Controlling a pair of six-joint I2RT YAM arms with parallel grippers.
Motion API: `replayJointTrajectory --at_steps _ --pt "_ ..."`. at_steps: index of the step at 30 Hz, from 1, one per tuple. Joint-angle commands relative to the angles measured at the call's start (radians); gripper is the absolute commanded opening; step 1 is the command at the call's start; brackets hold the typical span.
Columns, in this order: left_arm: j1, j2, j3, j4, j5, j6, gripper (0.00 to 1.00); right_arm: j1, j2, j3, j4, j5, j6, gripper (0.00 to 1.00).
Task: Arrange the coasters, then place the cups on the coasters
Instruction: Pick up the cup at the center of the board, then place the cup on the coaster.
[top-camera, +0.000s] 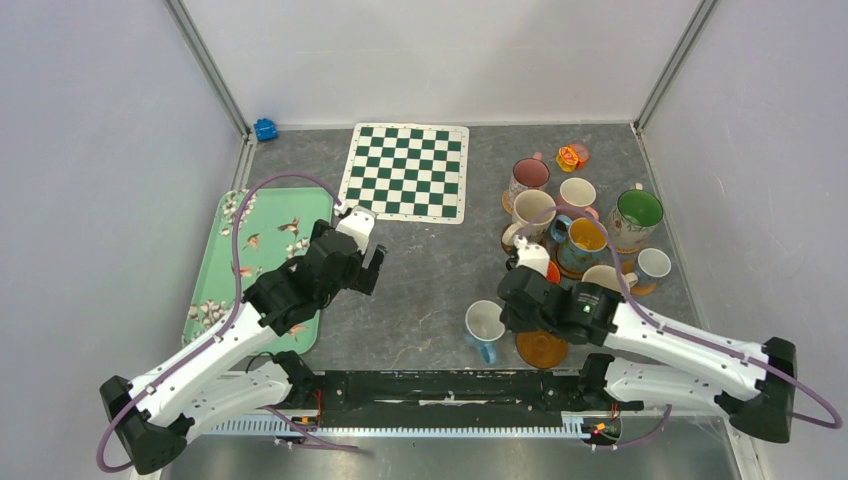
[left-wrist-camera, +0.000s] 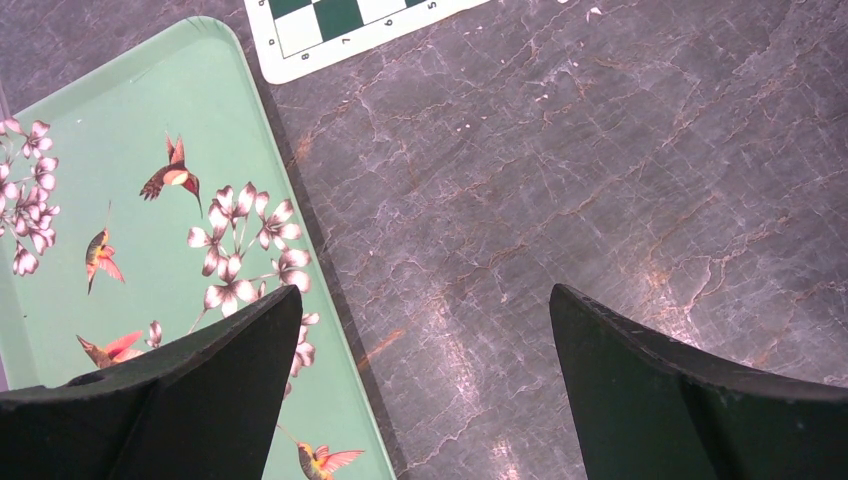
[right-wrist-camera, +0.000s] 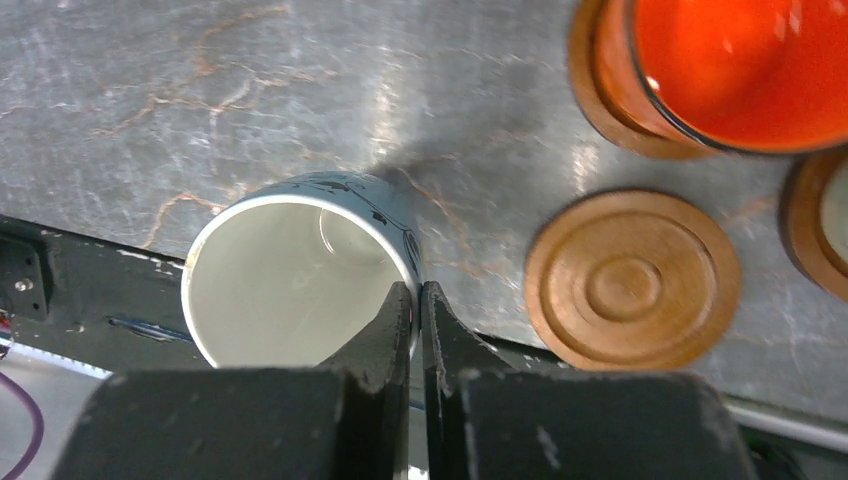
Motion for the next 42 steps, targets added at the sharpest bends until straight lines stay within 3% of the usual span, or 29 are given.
replayJointTrajectory --at_steps 1,12,31,42 --pt "0.001 -0.015 0.001 0.029 0.007 0.043 1.00 0.006 -0.119 -0.028 -0.143 0.073 0.138 0.00" --pt "0.001 -0.012 0.004 0.032 0.029 0.040 1.00 0.002 -0.247 -0.027 -0.412 0.214 0.330 0.00" --pt "0.001 -0.030 0.008 0.036 0.093 0.020 1.00 -0.091 -0.357 -0.122 -0.420 0.207 0.408 0.00" --pt "0.001 -0.032 0.019 0.044 0.229 0.016 1.00 -0.229 -0.234 -0.058 -0.421 0.175 0.278 0.00"
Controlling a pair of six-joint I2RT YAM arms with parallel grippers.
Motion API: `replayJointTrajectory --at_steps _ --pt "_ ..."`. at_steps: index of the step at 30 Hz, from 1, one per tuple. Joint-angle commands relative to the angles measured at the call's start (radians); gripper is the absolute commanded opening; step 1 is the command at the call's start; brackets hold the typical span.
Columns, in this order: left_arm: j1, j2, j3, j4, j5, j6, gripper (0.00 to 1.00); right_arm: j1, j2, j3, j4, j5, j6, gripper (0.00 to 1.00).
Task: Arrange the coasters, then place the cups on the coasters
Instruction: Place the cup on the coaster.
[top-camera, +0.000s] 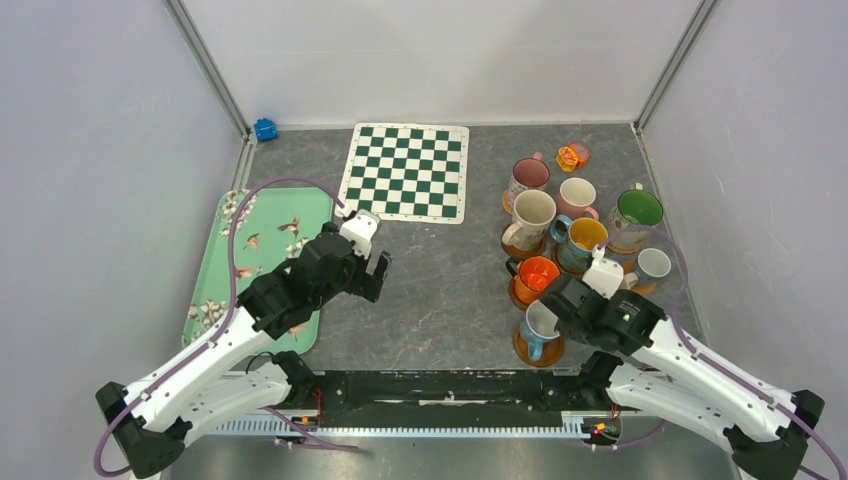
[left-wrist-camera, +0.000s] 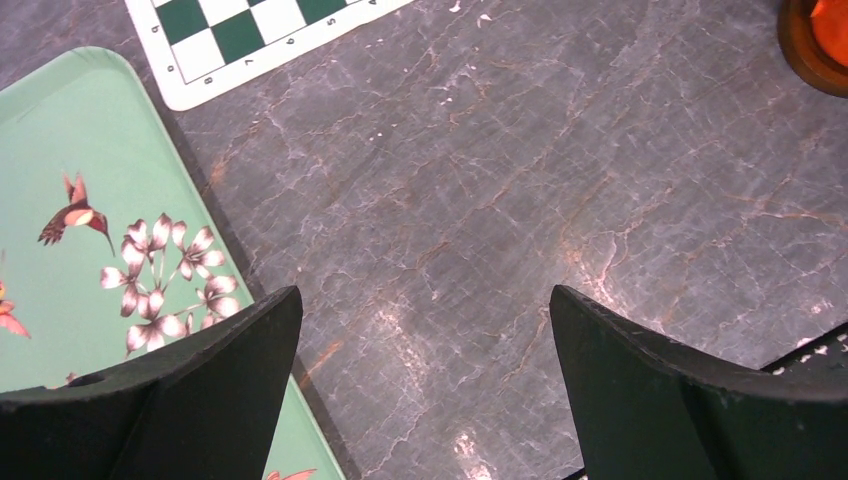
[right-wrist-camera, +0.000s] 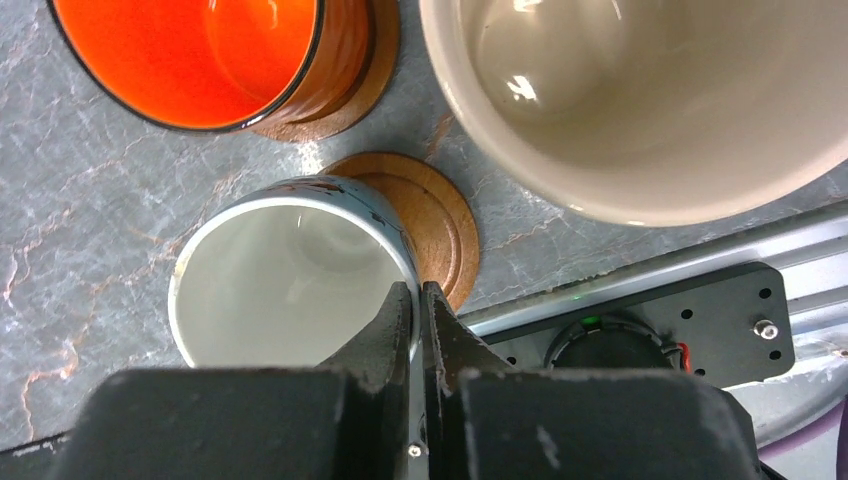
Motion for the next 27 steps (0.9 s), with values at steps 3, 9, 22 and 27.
replayJointTrajectory --at_steps 3,9,22,27 --pt "0.001 0.002 0.024 0.032 0.079 0.019 1.00 -0.050 0.008 0.021 0.020 0.000 -0.016 0.00" --pt "0.001 0.007 0.023 0.044 0.126 0.023 1.00 -0.066 0.027 0.066 0.021 -0.034 -0.048 0.00" --pt "0.001 0.009 0.021 0.033 0.122 0.025 1.00 -0.067 0.044 0.098 0.021 -0.059 -0.171 0.00" --pt "0.001 0.018 0.022 0.030 0.122 0.025 1.00 -0.066 0.027 0.078 0.020 -0.046 -0.165 0.00"
